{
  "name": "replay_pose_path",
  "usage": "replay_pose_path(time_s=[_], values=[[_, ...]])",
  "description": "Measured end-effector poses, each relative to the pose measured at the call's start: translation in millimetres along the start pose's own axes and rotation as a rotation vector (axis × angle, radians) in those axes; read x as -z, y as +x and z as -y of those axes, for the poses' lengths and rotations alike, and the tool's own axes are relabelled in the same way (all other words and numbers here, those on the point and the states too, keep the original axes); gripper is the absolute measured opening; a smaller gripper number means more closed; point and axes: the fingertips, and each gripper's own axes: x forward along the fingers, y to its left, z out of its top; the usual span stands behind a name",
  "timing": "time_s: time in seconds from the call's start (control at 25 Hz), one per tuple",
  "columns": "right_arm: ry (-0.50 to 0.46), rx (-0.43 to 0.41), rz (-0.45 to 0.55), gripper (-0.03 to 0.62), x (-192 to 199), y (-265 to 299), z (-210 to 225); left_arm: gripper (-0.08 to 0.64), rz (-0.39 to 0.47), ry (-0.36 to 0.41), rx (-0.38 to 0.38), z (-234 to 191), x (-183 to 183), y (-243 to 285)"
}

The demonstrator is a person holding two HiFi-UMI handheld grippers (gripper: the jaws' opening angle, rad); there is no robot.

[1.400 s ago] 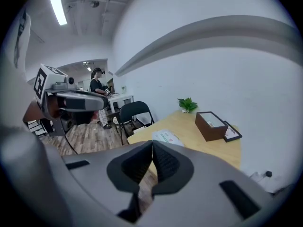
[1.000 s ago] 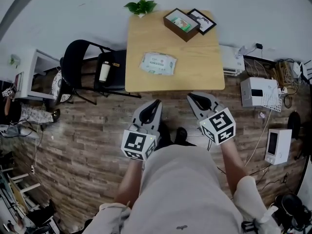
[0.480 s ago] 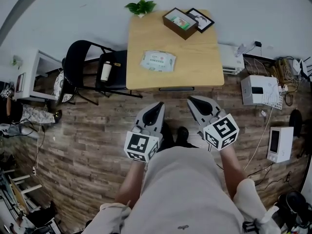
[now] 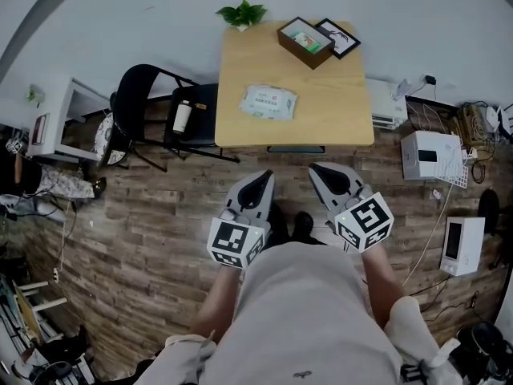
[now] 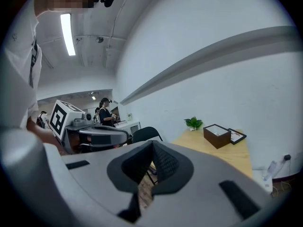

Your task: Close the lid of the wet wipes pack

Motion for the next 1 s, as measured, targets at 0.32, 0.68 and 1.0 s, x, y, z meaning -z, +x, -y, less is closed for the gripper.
replay_pose_path(time_s=[0.32, 0.68, 1.0], values=[[-0.004, 0.0, 0.001, -0.002, -0.5, 3.8, 0.4, 0.008, 0.0, -0.001, -0.006, -3.8, -0.7, 0.8], [-0.013, 0.007, -0.001, -0.002, -4.0, 5.7, 6.6, 0.008, -0.001, 0.001, -0.008, -7.1, -3.9, 4.1], [-0.026, 0.007, 0.003, -0.002, -4.9, 5.2, 5.3, 0.008, 0.002, 0.002, -0.01, -7.8, -2.8, 3.2]])
